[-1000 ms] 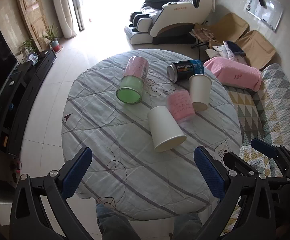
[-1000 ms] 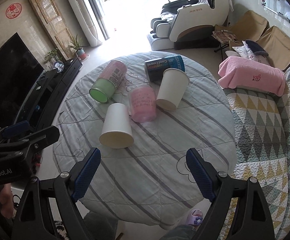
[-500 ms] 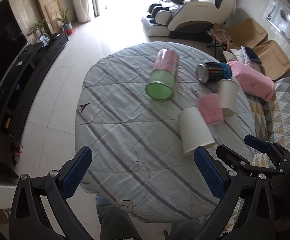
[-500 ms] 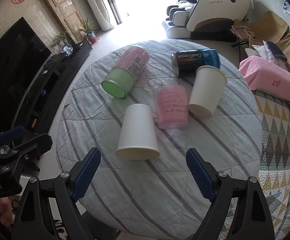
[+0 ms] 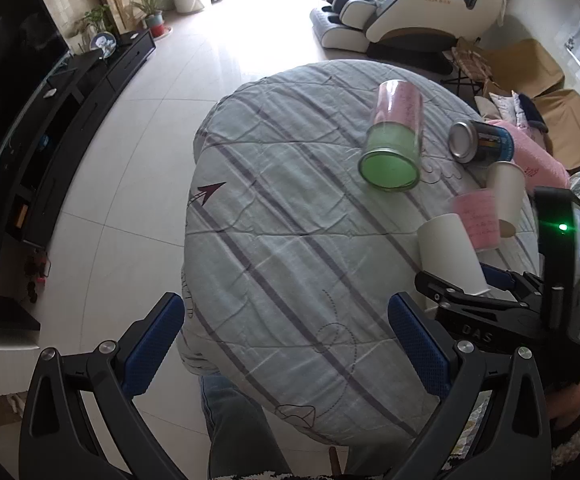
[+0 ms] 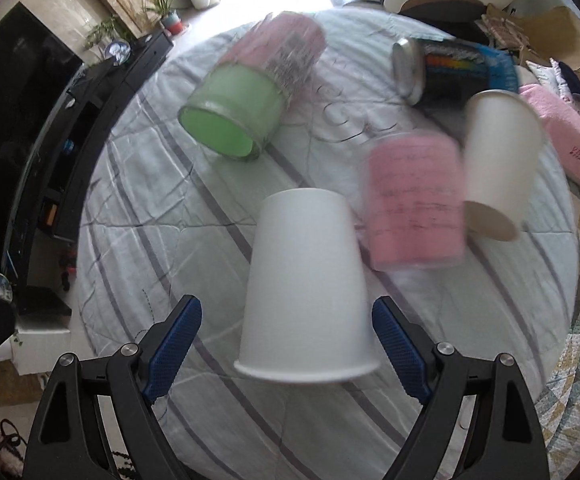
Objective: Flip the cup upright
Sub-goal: 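Close the right gripper on the white paper cup's body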
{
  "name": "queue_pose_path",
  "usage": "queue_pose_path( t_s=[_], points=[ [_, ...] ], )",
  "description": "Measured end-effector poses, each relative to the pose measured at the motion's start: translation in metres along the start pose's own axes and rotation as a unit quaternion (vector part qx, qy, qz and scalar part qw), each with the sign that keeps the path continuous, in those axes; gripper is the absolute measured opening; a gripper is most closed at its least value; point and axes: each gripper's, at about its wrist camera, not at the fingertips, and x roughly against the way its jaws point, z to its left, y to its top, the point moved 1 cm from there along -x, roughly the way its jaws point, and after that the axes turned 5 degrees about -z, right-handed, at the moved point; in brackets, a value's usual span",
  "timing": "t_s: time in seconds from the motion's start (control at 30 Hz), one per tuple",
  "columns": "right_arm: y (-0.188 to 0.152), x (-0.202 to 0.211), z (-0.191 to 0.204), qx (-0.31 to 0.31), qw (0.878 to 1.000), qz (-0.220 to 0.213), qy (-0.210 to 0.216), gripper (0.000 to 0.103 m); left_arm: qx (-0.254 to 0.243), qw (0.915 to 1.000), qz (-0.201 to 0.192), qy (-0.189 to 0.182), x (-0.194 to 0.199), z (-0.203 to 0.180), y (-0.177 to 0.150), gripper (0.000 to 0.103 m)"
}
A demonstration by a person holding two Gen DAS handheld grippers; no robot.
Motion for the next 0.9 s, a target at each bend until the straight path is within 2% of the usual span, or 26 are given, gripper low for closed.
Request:
queue_pose_path(
  t_s=[0.1,0.13,0.17,0.23,0.3,0.37,0.4,0.47,0.57,0.6,0.63,0.67,0.7,0.73,0.9],
  points=[
    [0.004,-0.021,0.006,0.017,0.999,0.021,-0.02,0.088,0.01,0.9999,0.005,0.004,-0.005,0.01,0.001,0.103],
    [0.004,-0.026,0.009,0.026,0.999,0.026,-0.017,0.084,0.014,0.9999,0.007,0.006,-0.006,0.013,0.001,0.103],
    [0.004,-0.03,0.012,0.04,0.999,0.027,-0.01,0.073,0.018,0.9998,0.007,0.008,-0.006,0.016,0.001,0.103],
    [0.003,-0.036,0.022,0.084,0.996,0.042,0.009,0.067,0.025,0.9996,0.008,0.011,-0.007,0.019,0.001,0.103],
    [-0.001,-0.034,0.034,0.147,0.988,0.05,0.026,0.067,0.033,0.9994,0.007,0.012,-0.007,0.023,0.0,0.103],
    [-0.008,-0.029,0.047,0.222,0.972,0.059,0.056,0.067,0.04,0.9991,0.007,0.013,-0.005,0.027,-0.002,0.103],
    [-0.012,-0.026,0.053,0.259,0.961,0.066,0.069,0.067,0.044,0.9989,0.006,0.014,-0.005,0.028,-0.004,0.103],
    [-0.022,-0.02,0.067,0.354,0.927,0.085,0.089,0.067,0.05,0.9986,0.006,0.016,-0.003,0.031,-0.006,0.103],
    [-0.045,-0.012,0.081,0.5,0.855,0.109,0.085,0.067,0.058,0.9981,0.003,0.017,0.0,0.034,-0.009,0.103],
    [-0.053,-0.01,0.083,0.542,0.829,0.115,0.071,0.067,0.059,0.9981,0.003,0.016,0.001,0.034,-0.01,0.103],
    [-0.058,-0.009,0.084,0.568,0.814,0.112,0.054,0.069,0.059,0.9982,0.004,0.014,0.002,0.033,-0.011,0.103],
    [-0.059,-0.006,0.084,0.584,0.805,0.101,0.04,0.071,0.055,0.9984,0.005,0.012,0.002,0.032,-0.012,0.103],
    [-0.058,-0.003,0.084,0.584,0.806,0.096,0.035,0.073,0.051,0.9986,0.005,0.011,0.002,0.03,-0.012,0.103],
    [-0.057,0.003,0.084,0.573,0.814,0.089,0.038,0.076,0.047,0.9988,0.004,0.009,0.003,0.028,-0.012,0.103],
    [-0.043,0.041,0.073,0.483,0.872,0.042,0.061,0.078,0.012,0.9999,-0.005,-0.011,0.006,0.011,-0.009,0.103]
  ],
)
